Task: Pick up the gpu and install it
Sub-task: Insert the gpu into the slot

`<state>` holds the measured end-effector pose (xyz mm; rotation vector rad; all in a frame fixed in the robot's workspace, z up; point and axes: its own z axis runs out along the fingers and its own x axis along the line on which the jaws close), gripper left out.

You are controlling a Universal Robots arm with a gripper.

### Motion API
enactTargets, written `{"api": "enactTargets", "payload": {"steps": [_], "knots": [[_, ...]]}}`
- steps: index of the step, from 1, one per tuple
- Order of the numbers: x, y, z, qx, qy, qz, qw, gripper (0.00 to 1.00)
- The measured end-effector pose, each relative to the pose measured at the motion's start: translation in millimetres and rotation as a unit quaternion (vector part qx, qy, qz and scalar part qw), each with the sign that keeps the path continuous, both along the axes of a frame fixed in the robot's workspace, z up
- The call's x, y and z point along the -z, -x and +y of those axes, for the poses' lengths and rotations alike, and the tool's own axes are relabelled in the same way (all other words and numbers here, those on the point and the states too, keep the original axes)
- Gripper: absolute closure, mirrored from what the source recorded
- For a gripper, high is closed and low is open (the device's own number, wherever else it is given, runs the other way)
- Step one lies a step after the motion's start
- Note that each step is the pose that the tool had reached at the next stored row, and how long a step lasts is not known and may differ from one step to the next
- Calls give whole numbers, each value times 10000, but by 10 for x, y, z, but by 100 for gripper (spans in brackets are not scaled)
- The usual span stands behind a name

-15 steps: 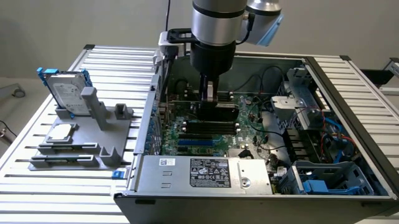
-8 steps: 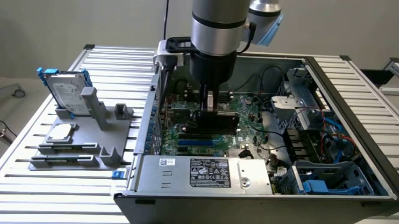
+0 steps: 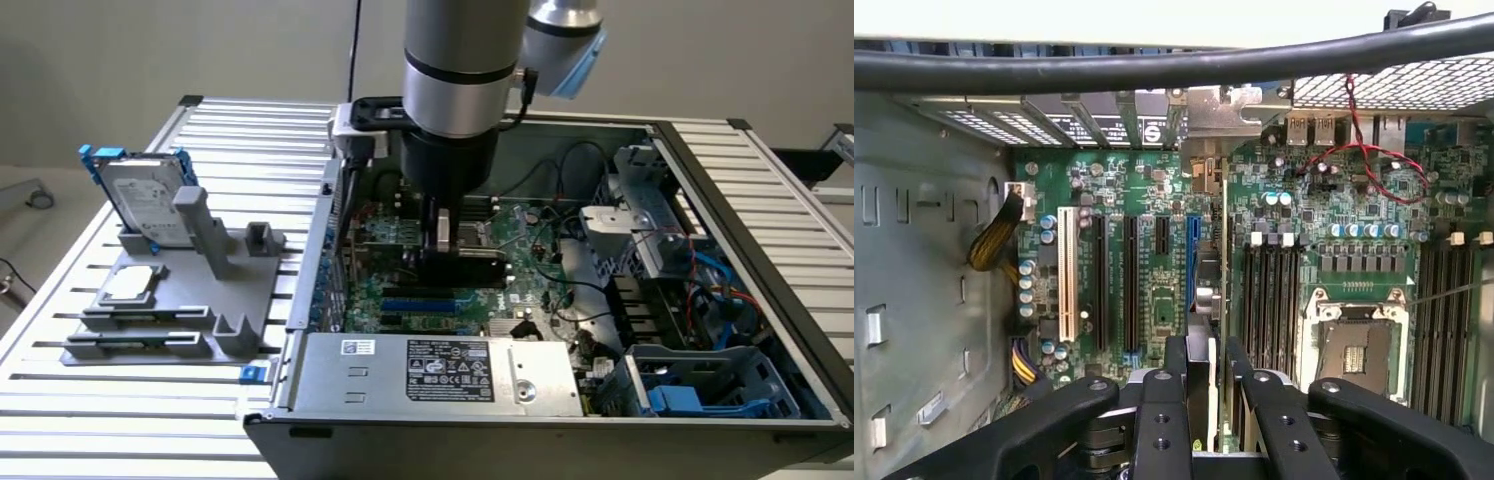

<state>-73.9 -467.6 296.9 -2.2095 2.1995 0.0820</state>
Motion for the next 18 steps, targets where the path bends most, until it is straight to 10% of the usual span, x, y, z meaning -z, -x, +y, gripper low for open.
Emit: {"api": "enactTargets", "payload": {"steps": [18], "knots": [[150, 45, -8, -1, 18, 1, 10000, 74]]}}
